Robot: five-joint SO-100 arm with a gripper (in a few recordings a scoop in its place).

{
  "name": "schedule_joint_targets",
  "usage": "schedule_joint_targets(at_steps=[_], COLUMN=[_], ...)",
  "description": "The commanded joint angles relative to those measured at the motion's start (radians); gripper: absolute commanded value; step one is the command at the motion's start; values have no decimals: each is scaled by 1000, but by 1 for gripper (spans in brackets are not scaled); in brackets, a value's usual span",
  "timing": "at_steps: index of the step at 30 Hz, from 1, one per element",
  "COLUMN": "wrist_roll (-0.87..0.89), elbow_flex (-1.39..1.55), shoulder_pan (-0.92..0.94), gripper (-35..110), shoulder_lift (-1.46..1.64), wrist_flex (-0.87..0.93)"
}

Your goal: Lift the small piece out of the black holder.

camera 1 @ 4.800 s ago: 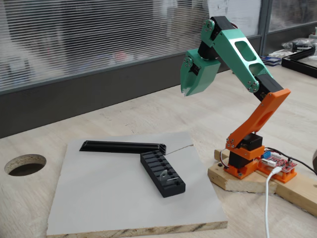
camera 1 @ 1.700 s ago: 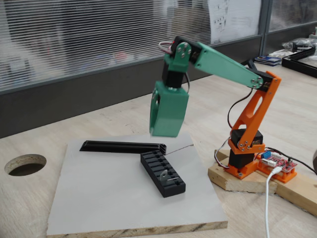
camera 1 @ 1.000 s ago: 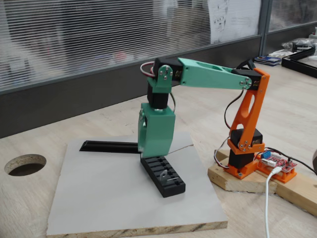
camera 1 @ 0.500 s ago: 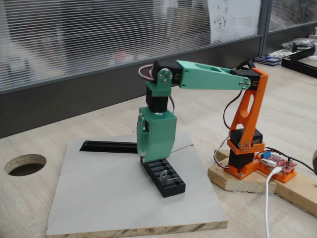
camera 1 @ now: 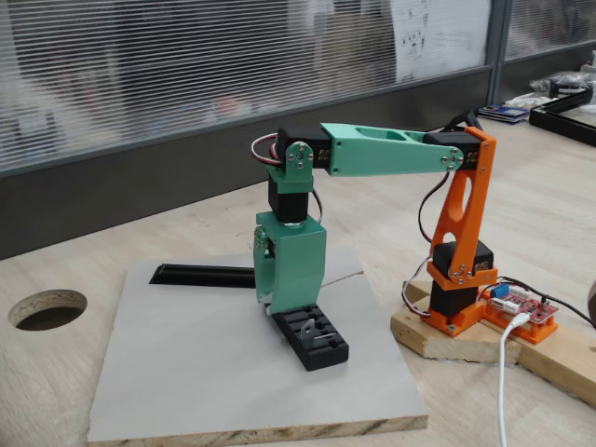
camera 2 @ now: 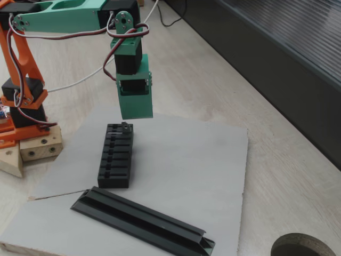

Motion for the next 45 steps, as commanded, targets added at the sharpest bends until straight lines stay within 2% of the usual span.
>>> schedule_joint_targets(at_steps=[1, 15, 36, 40, 45], wrist_roll=[2, 2, 8, 103, 235], elbow_flex=[12, 12, 5, 5, 14], shoulder_pan=[-15, -20, -20, -34, -135], gripper=[23, 23, 24, 24, 24], shoulder_lift=[11, -46, 97, 109, 127], wrist_flex=[6, -41, -35, -35, -37])
